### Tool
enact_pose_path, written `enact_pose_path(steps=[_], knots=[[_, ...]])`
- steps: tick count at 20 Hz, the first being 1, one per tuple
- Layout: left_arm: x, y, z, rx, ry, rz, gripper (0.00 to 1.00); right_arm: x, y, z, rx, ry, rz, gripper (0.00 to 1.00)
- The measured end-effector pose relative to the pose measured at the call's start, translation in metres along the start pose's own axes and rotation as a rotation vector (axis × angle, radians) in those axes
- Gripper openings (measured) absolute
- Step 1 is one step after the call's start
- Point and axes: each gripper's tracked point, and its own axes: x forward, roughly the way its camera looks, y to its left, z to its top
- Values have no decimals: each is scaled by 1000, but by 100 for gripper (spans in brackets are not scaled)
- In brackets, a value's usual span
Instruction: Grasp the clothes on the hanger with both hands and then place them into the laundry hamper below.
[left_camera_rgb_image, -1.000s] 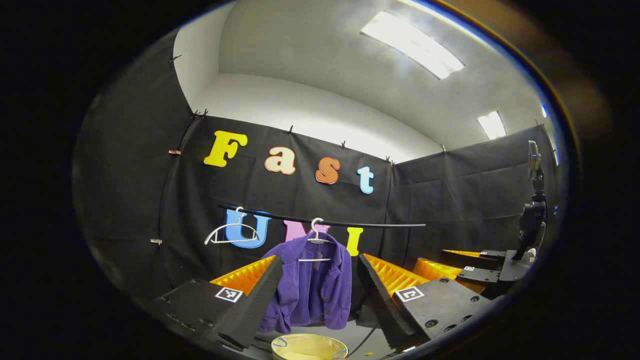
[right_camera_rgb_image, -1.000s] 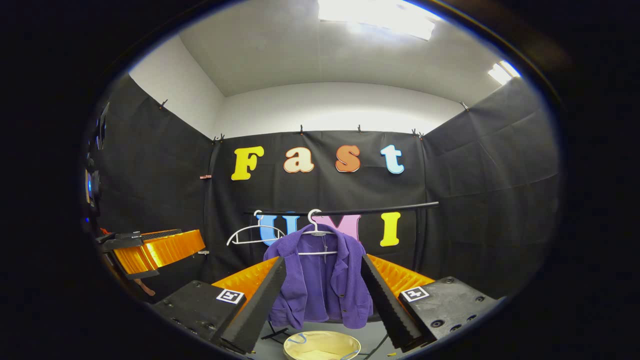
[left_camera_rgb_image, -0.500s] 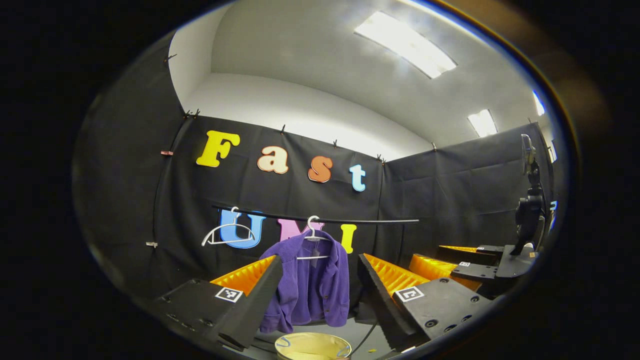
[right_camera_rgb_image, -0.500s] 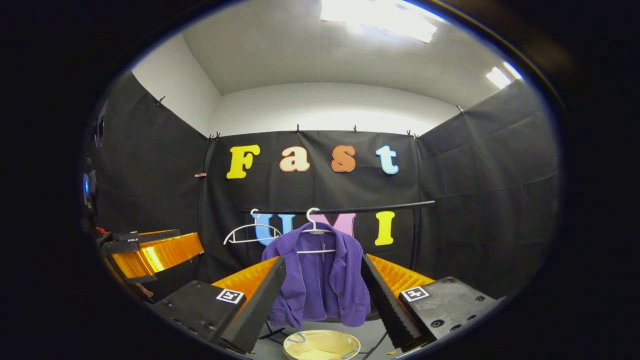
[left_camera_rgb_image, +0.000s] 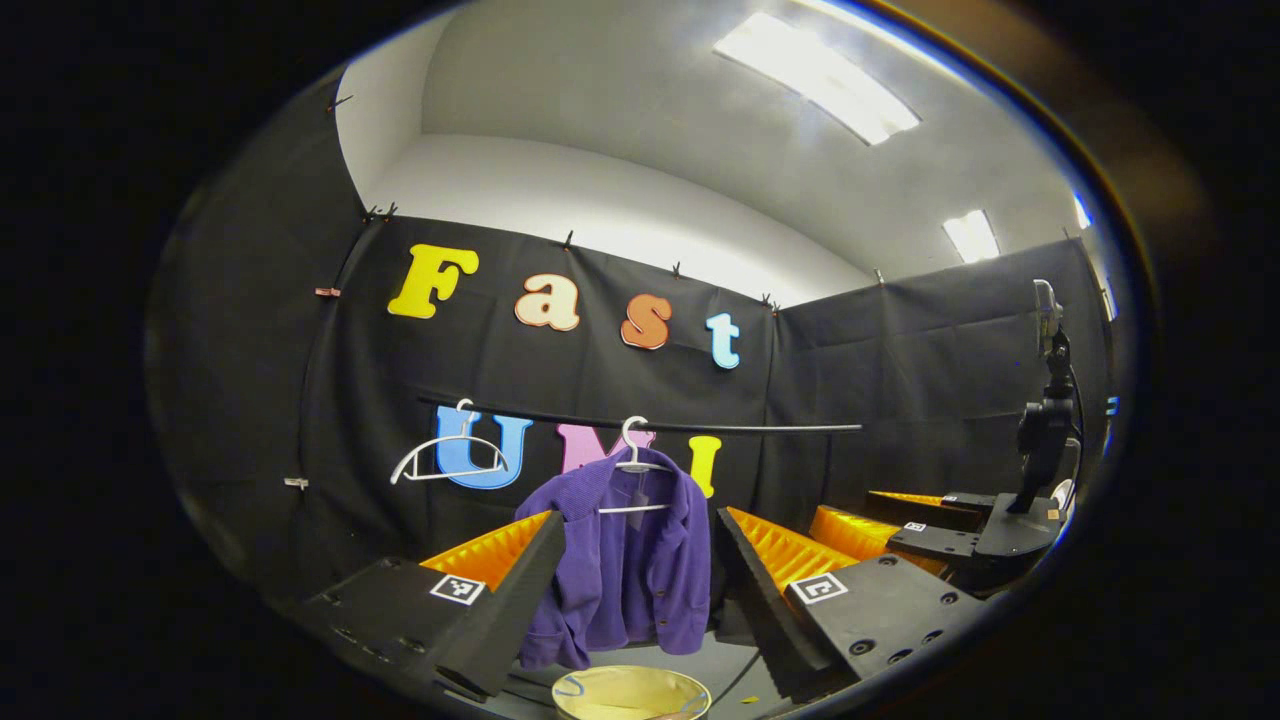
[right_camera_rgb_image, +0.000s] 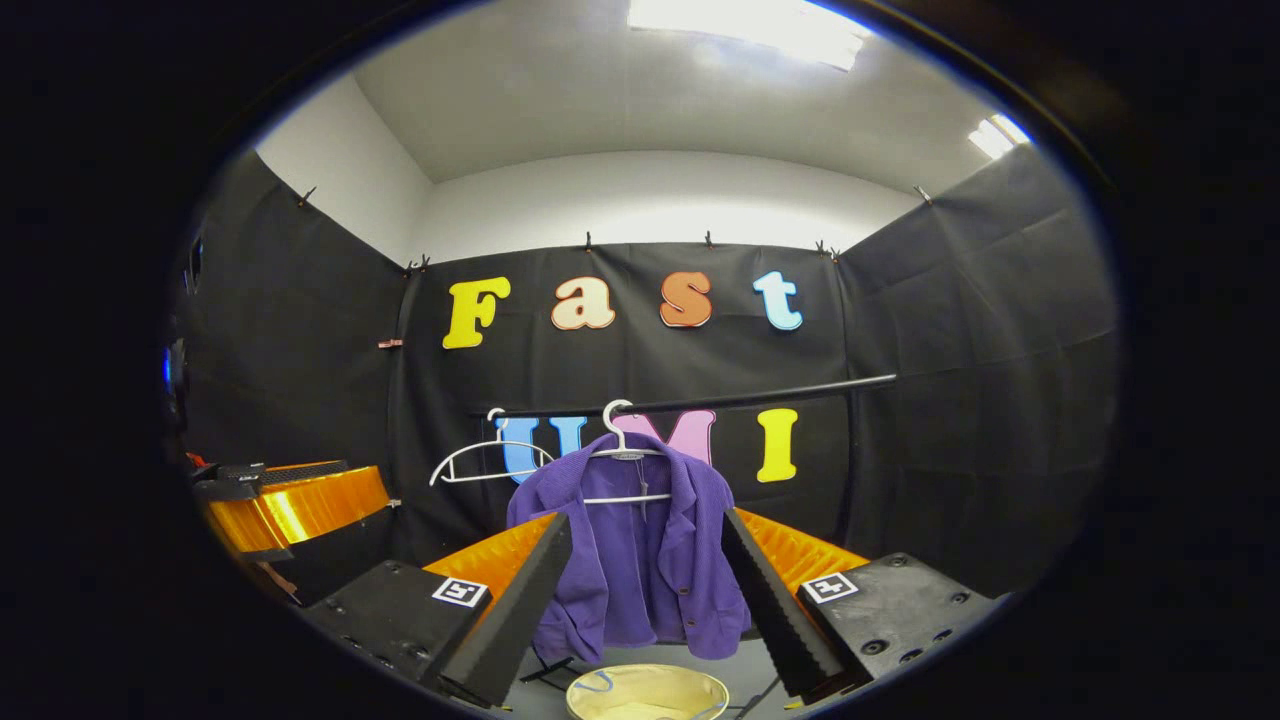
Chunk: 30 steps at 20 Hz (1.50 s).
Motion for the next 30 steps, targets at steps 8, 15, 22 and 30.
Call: enact_pose_path(steps=[8, 15, 22, 30], knots=[[141, 23, -38, -7, -10, 169, 94, 159, -42, -45, 54, 10, 101, 98], [217, 48, -101, 21, 10, 312, 95, 253, -66, -124, 153, 104, 95, 97], [246, 87, -146, 36, 31, 391, 95, 295, -59, -182, 134, 187, 133, 97], [265, 112, -209, -5, 163, 427, 95, 315, -56, -218, 109, 259, 133, 97]])
